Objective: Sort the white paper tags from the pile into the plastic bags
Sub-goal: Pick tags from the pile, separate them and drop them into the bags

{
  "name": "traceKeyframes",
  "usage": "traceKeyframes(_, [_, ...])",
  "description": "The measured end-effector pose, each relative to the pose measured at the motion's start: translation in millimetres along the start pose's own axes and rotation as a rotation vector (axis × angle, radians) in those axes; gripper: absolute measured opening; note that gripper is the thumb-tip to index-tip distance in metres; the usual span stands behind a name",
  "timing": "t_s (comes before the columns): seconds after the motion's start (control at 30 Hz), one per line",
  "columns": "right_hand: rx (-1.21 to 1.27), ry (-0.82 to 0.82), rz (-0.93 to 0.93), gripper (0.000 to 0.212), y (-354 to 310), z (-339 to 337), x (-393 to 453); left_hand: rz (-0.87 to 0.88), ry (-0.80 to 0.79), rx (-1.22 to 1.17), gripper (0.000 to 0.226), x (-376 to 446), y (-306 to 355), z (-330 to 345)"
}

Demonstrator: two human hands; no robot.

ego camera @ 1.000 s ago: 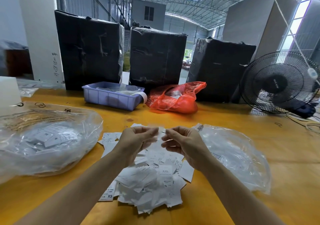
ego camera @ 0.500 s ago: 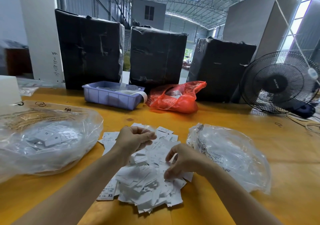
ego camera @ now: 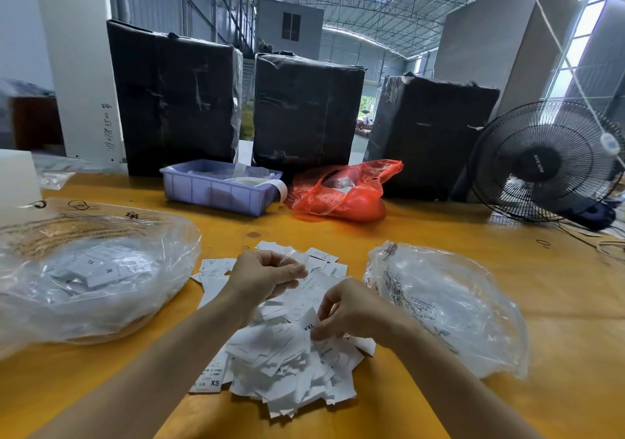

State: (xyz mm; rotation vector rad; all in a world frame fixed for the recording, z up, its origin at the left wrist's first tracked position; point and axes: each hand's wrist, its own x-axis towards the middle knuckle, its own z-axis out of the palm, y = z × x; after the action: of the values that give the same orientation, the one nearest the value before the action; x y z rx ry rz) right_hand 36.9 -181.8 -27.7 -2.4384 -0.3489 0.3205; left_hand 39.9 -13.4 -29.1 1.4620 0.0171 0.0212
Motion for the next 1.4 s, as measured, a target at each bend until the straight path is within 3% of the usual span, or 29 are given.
traceKeyframes(0.07, [0.053, 0.057, 0.001, 0.018, 0, -4, 1, -0.005, -0.004, 0.009, 0.012, 0, 0, 1])
traceKeyframes(0.17, [0.136, 0.293, -0.04, 0.015, 1, -13, 4, -0.018, -0.016, 0.028, 0.014, 0, -1, 1])
traceKeyframes(0.27, [0.261, 0.534, -0.195, 0.005, 0, -21, 4, -0.031, -0.055, 0.033, 0.01, -1, -1, 1])
traceKeyframes(0.33, [0.306, 0.612, -0.287, 0.006, -1, -24, 3, -0.037, -0.081, 0.041, 0.005, -1, -1, 2])
traceKeyframes(0.83, [0.082, 0.556, -0.379, 0.007, 1, -21, 5, -0.038, -0.159, 0.16, 0.005, -4, -1, 4])
traceKeyframes(1.4, [0.164, 0.593, -0.393, 0.004, 2, -25, 3, -0.051, -0.222, 0.203, 0.001, -4, 1, 2])
